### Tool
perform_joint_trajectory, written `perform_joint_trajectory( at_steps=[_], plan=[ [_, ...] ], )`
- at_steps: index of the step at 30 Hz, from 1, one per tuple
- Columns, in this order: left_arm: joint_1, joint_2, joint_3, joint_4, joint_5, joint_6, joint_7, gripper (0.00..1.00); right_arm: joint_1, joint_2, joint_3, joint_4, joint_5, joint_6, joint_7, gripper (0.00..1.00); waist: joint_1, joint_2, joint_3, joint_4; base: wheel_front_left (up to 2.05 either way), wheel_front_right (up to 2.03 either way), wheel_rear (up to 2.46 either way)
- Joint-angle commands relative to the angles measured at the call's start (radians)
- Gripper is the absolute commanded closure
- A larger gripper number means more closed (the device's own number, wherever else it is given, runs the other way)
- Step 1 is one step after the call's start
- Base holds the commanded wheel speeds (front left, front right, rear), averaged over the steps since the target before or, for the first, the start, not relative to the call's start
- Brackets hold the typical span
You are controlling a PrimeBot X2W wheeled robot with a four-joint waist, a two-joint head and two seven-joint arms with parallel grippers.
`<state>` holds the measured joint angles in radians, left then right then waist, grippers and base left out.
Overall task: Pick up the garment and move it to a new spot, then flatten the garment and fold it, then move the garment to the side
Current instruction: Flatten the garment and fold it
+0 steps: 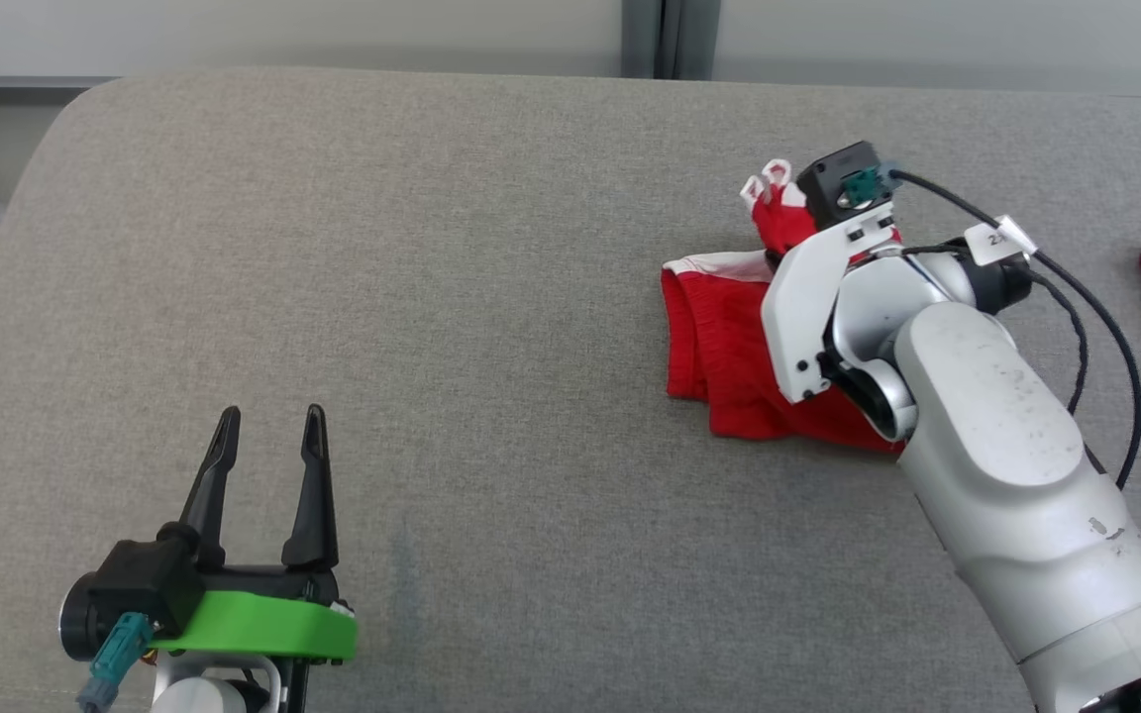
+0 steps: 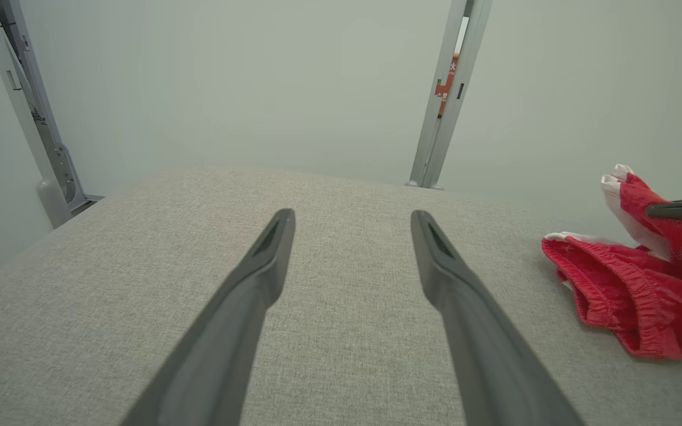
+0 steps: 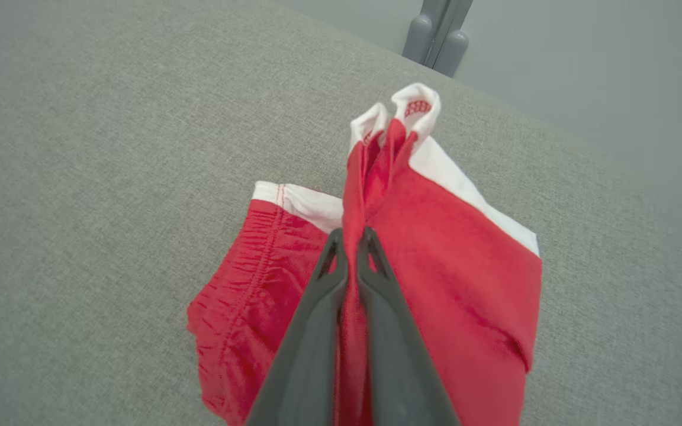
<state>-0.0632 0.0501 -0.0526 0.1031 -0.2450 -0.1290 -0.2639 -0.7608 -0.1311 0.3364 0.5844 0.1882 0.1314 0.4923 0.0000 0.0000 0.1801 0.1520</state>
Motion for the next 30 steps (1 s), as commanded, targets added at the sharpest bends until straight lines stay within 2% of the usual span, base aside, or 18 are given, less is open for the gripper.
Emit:
perform_joint_trajectory(
  at_steps=[1, 9, 10, 11, 12, 13, 20, 26, 30],
  plan=[
    [-0.017, 0.001, 0.001, 0.002, -0.008, -0.002, 0.000, 0.00, 0.015, 0.009, 0.016, -0.010, 0.010, -0.002, 0.015, 1.00, 0.0000, 0.0000, 0.011, 0.017, 0.00, 0.00, 0.00],
    [-0.037, 0.001, -0.019, 0.010, -0.030, -0.002, 0.000, 0.00, -0.002, 0.052, 0.067, 0.033, 0.033, -0.002, 0.036, 1.00, 0.0000, 0.0000, 0.044, 0.061, 0.00, 0.00, 0.00],
    [-0.040, 0.001, -0.021, 0.011, -0.032, -0.002, 0.000, 0.00, -0.008, 0.054, 0.064, 0.039, 0.036, -0.002, 0.029, 0.94, 0.0000, 0.0000, 0.047, 0.065, 0.00, 0.00, 0.00],
    [-0.042, 0.001, -0.022, 0.013, -0.033, -0.002, 0.000, 0.00, -0.012, 0.058, 0.063, 0.049, 0.034, -0.002, 0.022, 0.64, 0.0000, 0.0000, 0.049, 0.069, 0.00, 0.00, 0.00],
    [-0.042, 0.001, -0.023, 0.014, -0.033, -0.002, 0.000, 0.00, -0.016, 0.061, 0.064, 0.054, 0.032, -0.002, 0.013, 0.52, 0.0000, 0.0000, 0.050, 0.071, 0.00, 0.00, 0.00],
    [-0.044, 0.001, -0.023, 0.016, -0.033, -0.002, 0.000, 0.00, -0.022, 0.064, 0.057, 0.055, 0.039, -0.002, -0.008, 0.00, 0.0000, 0.0000, 0.051, 0.072, 0.00, 0.00, 0.00],
    [-0.024, 0.001, -0.006, 0.019, -0.025, -0.002, 0.000, 0.00, -0.003, 0.075, 0.063, 0.018, 0.147, -0.001, -0.069, 0.00, 0.0000, 0.0000, 0.023, 0.053, 0.00, 0.00, 0.00],
    [0.001, 0.001, 0.007, 0.016, -0.010, -0.002, 0.000, 0.00, 0.092, 0.026, 0.066, -0.145, 0.208, -0.002, -0.154, 0.00, 0.0000, 0.0000, -0.026, 0.010, 0.00, 0.00, 0.00],
    [0.018, 0.001, 0.012, 0.016, -0.005, -0.002, 0.000, 0.00, 0.209, -0.028, 0.057, -0.286, 0.170, -0.001, -0.199, 0.00, 0.0000, 0.0000, -0.049, -0.021, 0.00, 0.00, 0.00]
  ],
)
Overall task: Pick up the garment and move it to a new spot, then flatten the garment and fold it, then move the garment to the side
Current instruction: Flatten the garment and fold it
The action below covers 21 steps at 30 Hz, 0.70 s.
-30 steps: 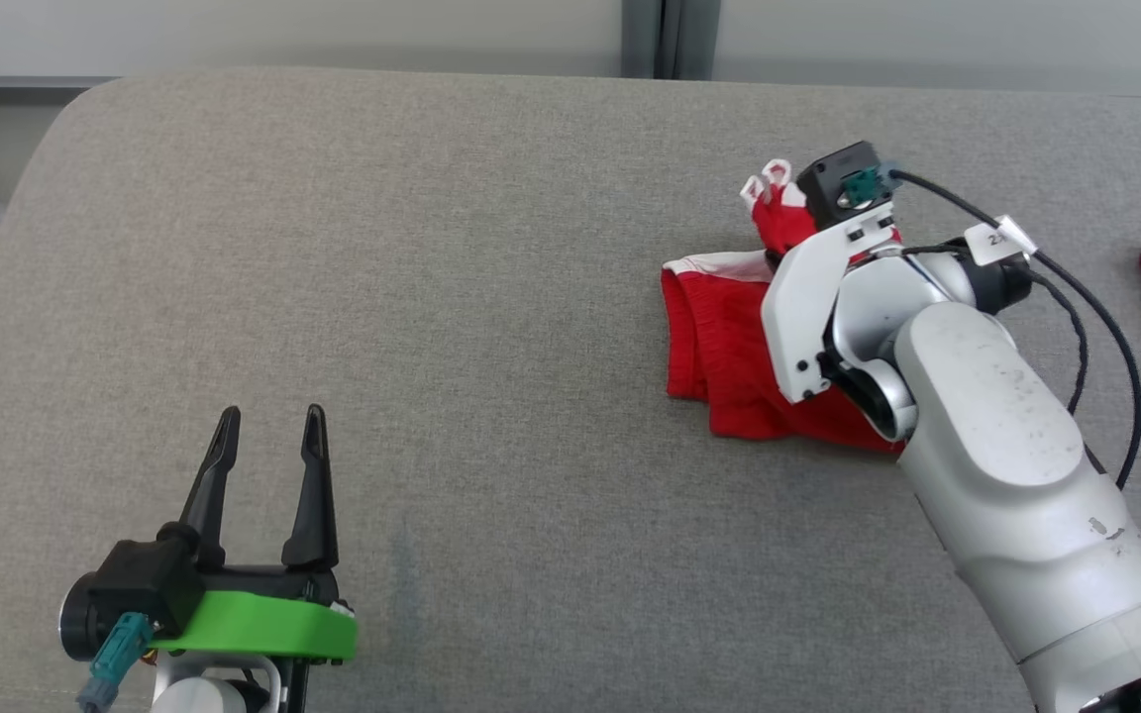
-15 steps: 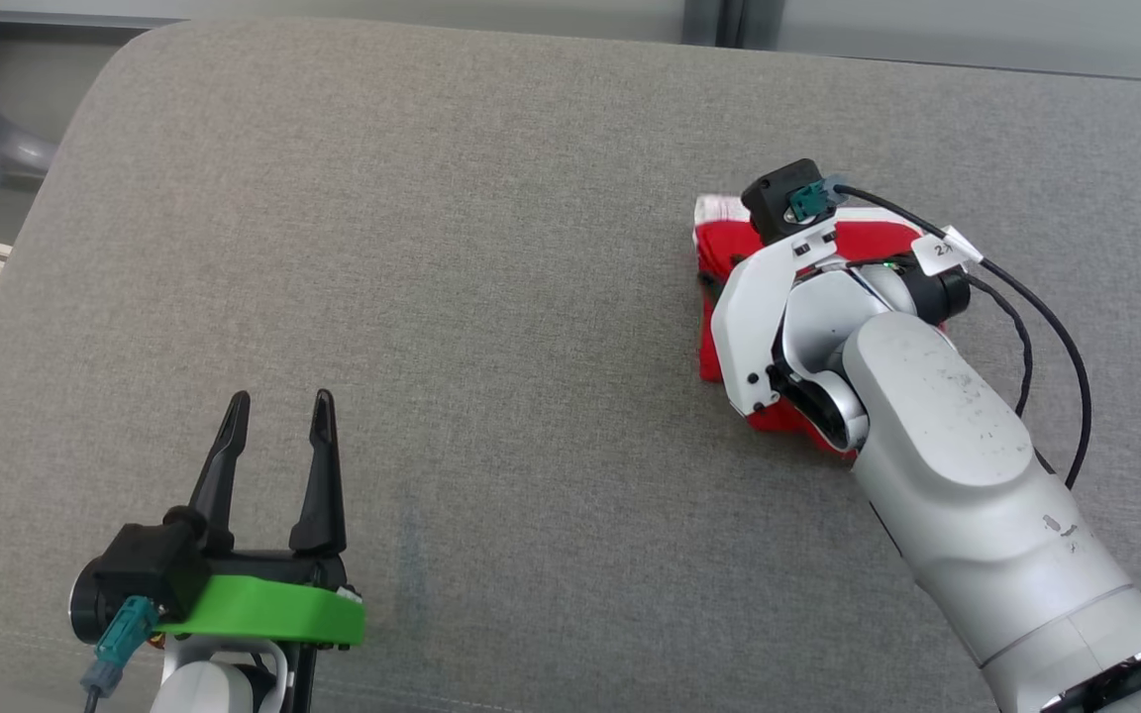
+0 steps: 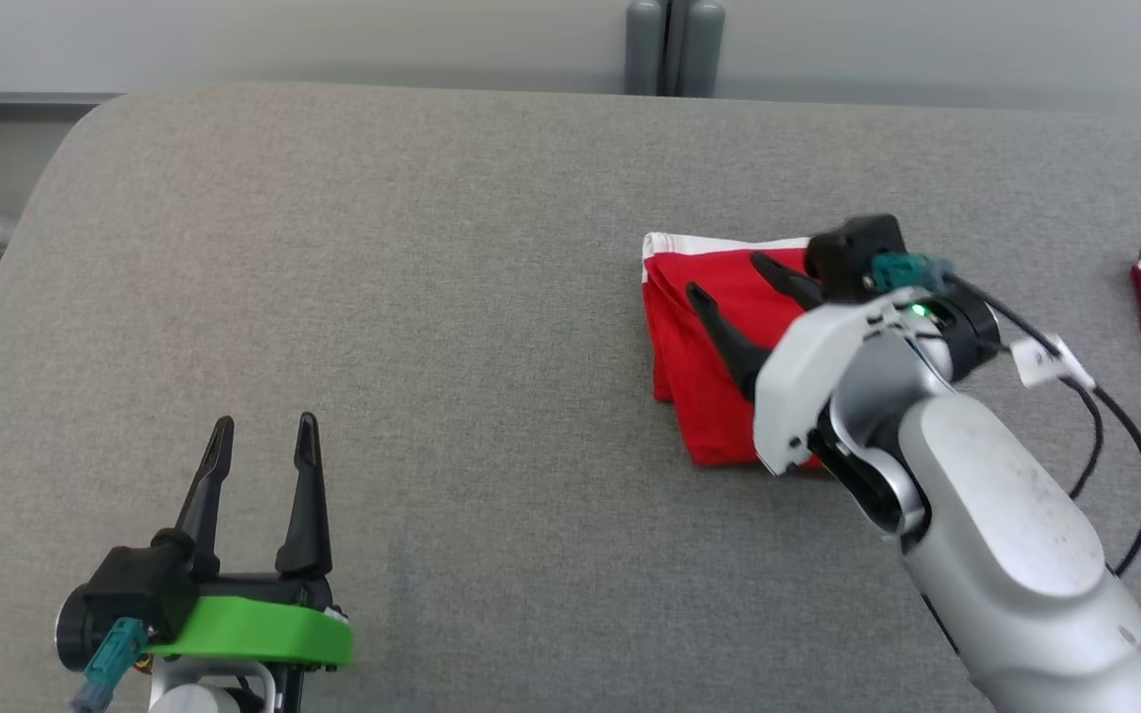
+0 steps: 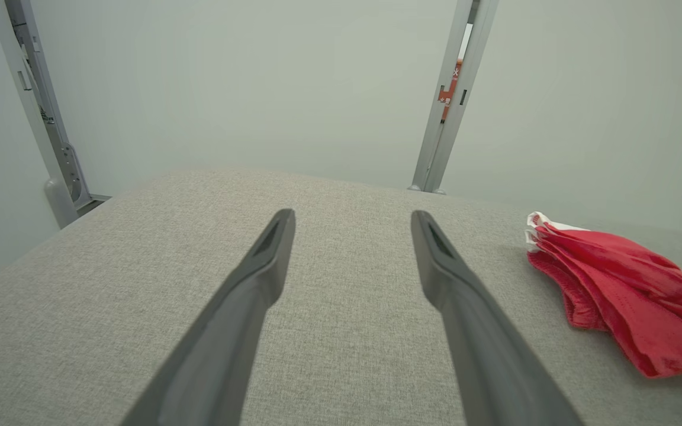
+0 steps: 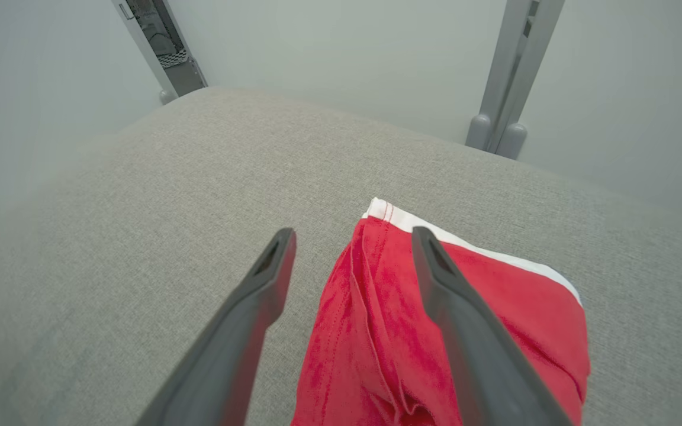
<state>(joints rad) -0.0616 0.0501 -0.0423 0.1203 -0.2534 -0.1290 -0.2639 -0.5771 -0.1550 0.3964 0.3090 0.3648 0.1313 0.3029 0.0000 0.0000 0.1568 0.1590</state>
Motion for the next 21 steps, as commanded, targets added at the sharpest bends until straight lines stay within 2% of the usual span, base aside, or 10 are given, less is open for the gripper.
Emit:
perform_joint_trajectory(
  at_steps=[1, 4, 9, 14, 21],
  plan=[
    [0.024, 0.001, 0.004, -0.003, 0.006, -0.002, 0.000, 0.00, 0.093, -0.027, -0.021, -0.081, -0.046, -0.001, -0.031, 0.00, 0.0000, 0.0000, -0.034, -0.043, 0.00, 0.00, 0.00],
    [0.036, 0.002, 0.008, -0.008, 0.008, -0.002, 0.000, 0.00, 0.196, -0.031, -0.057, -0.166, -0.092, -0.001, -0.065, 0.00, 0.0000, 0.0000, -0.043, -0.063, 0.00, 0.00, 0.00],
    [0.052, 0.002, 0.011, -0.013, 0.004, -0.002, 0.000, 0.00, 0.359, 0.014, -0.115, -0.234, -0.141, -0.001, -0.151, 0.00, 0.0000, 0.0000, -0.049, -0.086, 0.00, 0.00, 0.00],
    [0.060, 0.002, 0.007, -0.014, 0.000, -0.002, 0.000, 0.00, 0.427, 0.057, -0.143, -0.205, -0.180, -0.001, -0.193, 0.00, 0.0000, 0.0000, -0.047, -0.094, 0.00, 0.00, 0.00],
    [0.039, 0.002, -0.003, -0.001, 0.000, -0.002, 0.000, 0.00, 0.390, 0.090, -0.152, -0.126, -0.190, -0.001, -0.223, 0.00, 0.0000, 0.0000, -0.040, -0.087, 0.00, 0.00, 0.00]
  ],
)
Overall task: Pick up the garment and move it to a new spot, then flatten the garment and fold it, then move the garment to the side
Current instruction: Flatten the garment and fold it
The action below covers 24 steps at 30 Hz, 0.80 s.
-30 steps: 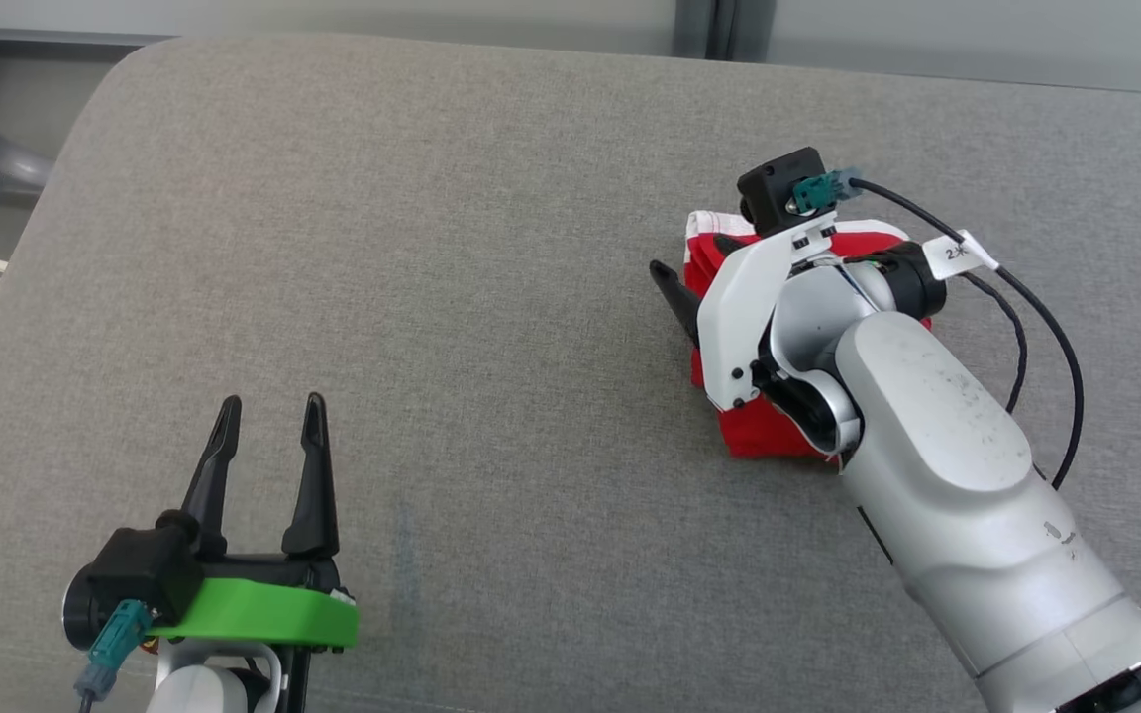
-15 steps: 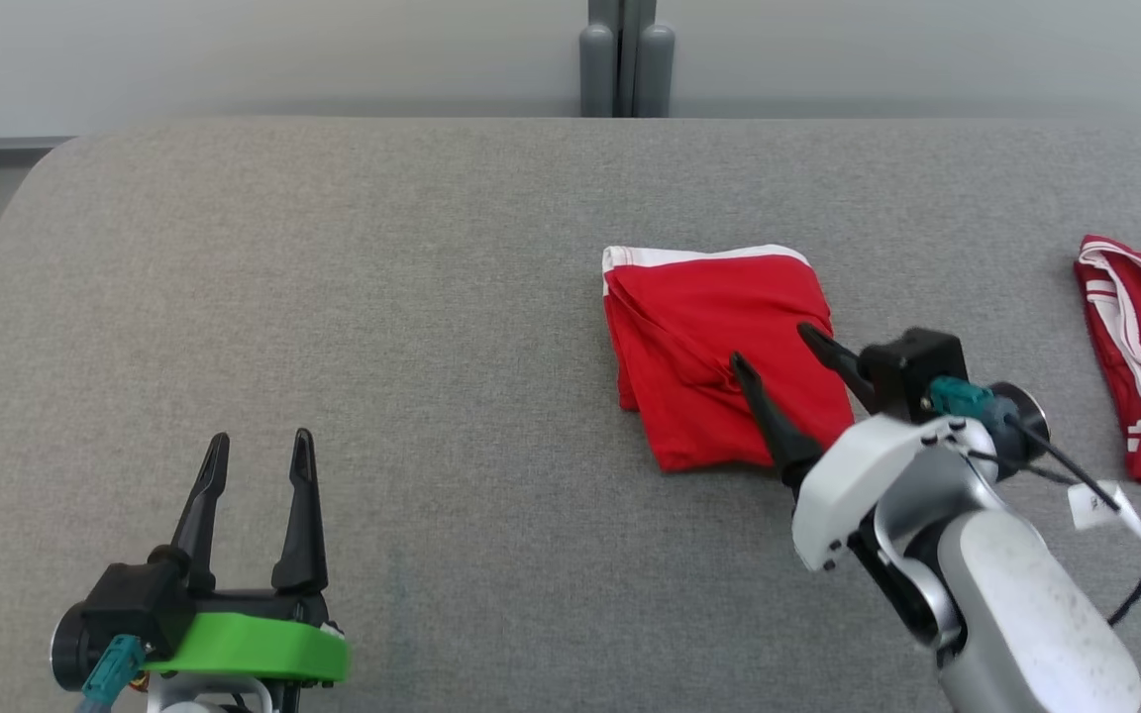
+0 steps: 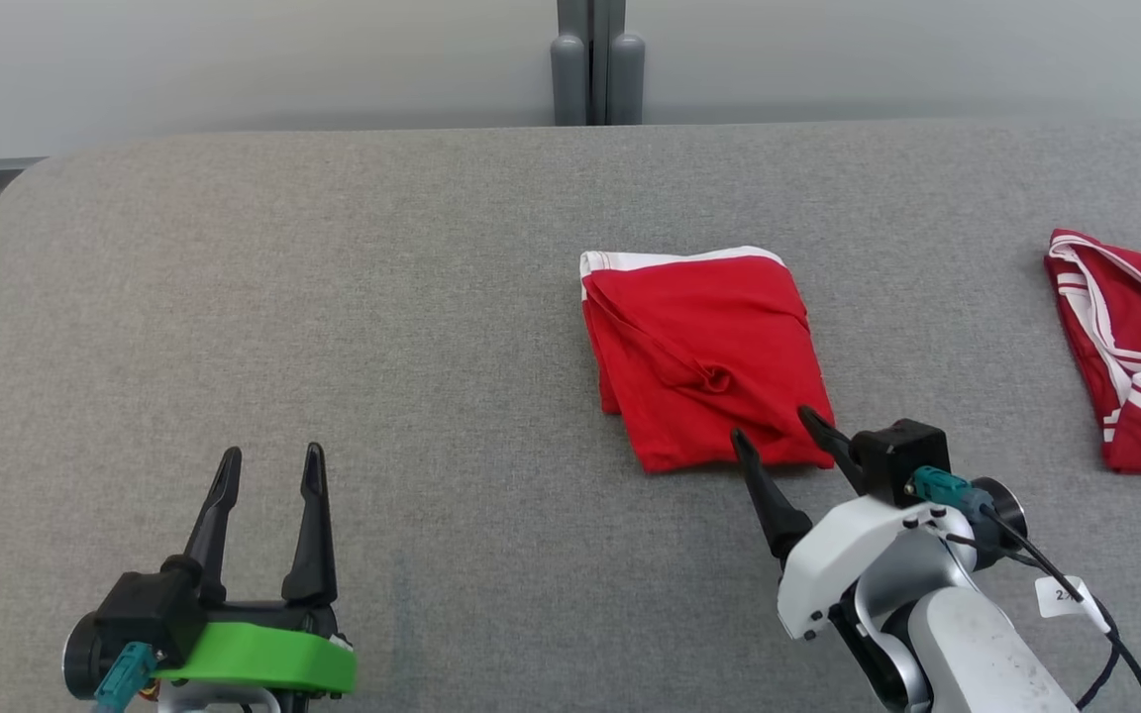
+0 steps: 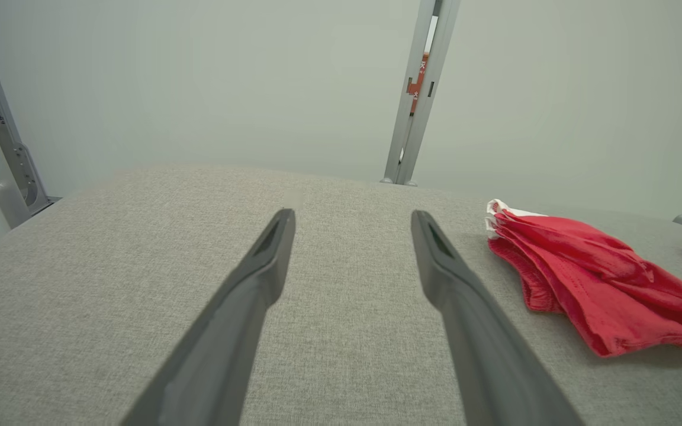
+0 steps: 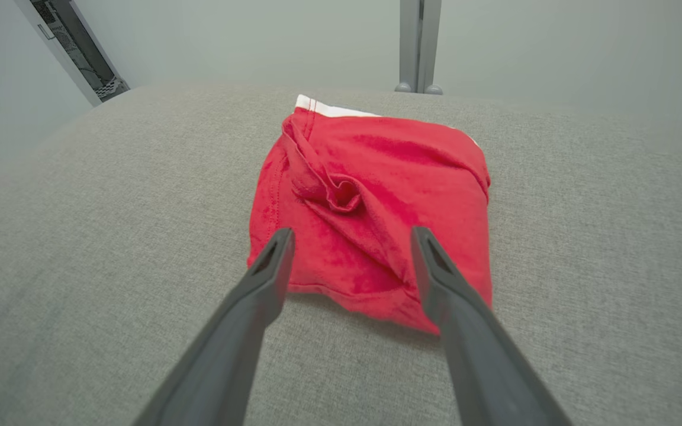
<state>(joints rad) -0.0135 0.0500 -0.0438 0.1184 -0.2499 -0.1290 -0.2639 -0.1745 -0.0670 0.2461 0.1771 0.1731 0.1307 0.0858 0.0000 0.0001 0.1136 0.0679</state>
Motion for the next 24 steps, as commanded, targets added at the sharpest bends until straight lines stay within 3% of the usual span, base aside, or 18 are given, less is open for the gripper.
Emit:
perform_joint_trajectory(
  at_steps=[1, 15, 24],
  plan=[
    [-0.014, 0.002, -0.003, 0.001, -0.003, -0.002, 0.000, 0.00, -0.019, 0.005, -0.001, 0.018, 0.005, 0.000, -0.007, 0.00, 0.0000, -0.0001, 0.006, 0.008, 0.00, 0.00, 0.00],
    [-0.039, 0.002, -0.016, -0.002, -0.013, -0.002, 0.000, 0.00, -0.180, 0.015, 0.073, 0.244, 0.215, 0.000, -0.035, 0.00, 0.0000, -0.0001, 0.045, 0.037, 0.00, 0.00, 0.00],
    [-0.044, 0.002, -0.012, -0.004, -0.007, -0.002, 0.000, 0.00, -0.257, 0.016, 0.063, 0.359, 0.212, 0.000, -0.075, 0.00, 0.0000, -0.0001, 0.051, 0.044, 0.00, 0.00, 0.00]
  ],
)
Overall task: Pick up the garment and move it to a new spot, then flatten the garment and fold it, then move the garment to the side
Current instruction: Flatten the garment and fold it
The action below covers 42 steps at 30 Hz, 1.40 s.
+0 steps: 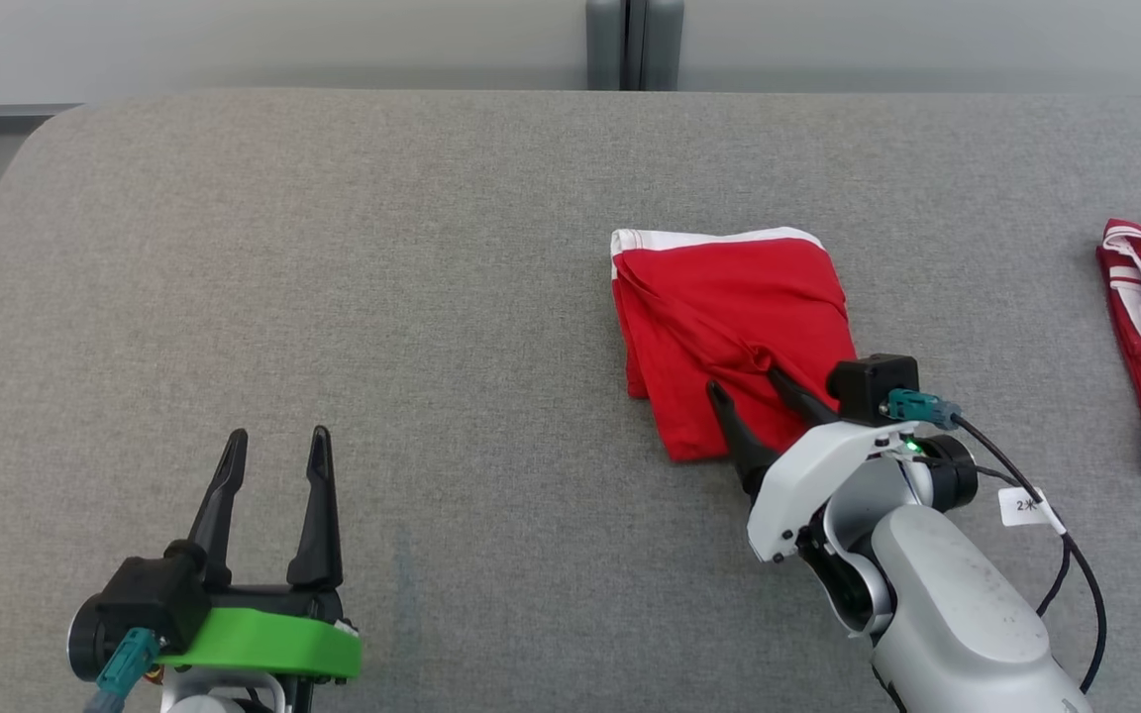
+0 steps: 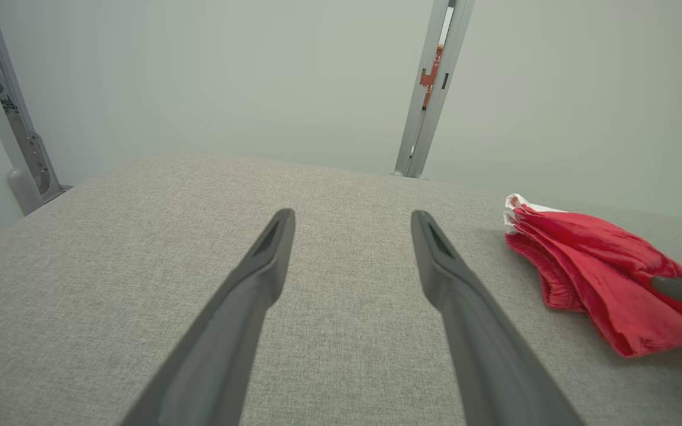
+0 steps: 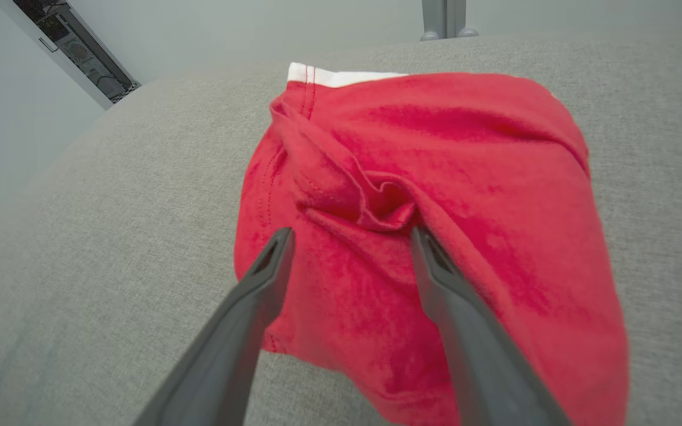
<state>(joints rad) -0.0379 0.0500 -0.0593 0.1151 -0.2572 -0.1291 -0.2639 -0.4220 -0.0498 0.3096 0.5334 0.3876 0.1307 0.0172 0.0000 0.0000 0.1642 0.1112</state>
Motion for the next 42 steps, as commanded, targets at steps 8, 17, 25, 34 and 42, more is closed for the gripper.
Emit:
perform_joint_trajectory(
  at_steps=[8, 17, 25, 34, 42],
  plan=[
    [-0.024, 0.002, 0.002, -0.002, 0.000, -0.002, 0.000, 0.00, -0.044, -0.002, 0.016, 0.045, -0.068, 0.000, -0.036, 0.00, 0.0000, 0.0000, 0.007, 0.005, 0.00, 0.00, 0.00],
    [-0.026, 0.002, 0.002, 0.000, -0.003, -0.002, 0.000, 0.00, -0.056, -0.002, 0.016, 0.060, -0.103, 0.000, -0.045, 0.18, 0.0000, 0.0000, 0.013, 0.011, 0.00, 0.00, 0.00],
    [-0.026, 0.002, 0.004, 0.002, -0.004, -0.002, 0.000, 0.00, -0.043, -0.002, 0.011, 0.048, -0.088, 0.000, -0.057, 0.23, 0.0000, 0.0000, 0.013, 0.014, 0.00, 0.00, 0.00],
    [-0.026, 0.002, 0.010, 0.001, 0.000, -0.002, 0.000, 0.00, -0.017, -0.002, 0.000, 0.037, -0.101, 0.000, -0.058, 0.61, 0.0000, 0.0000, 0.017, 0.004, 0.00, 0.00, 0.00],
    [-0.034, 0.002, 0.005, 0.004, 0.003, -0.002, 0.000, 0.00, -0.034, -0.002, 0.008, 0.045, -0.118, 0.000, -0.054, 1.00, 0.0000, 0.0000, 0.019, 0.003, 0.00, 0.00, 0.00]
  ],
)
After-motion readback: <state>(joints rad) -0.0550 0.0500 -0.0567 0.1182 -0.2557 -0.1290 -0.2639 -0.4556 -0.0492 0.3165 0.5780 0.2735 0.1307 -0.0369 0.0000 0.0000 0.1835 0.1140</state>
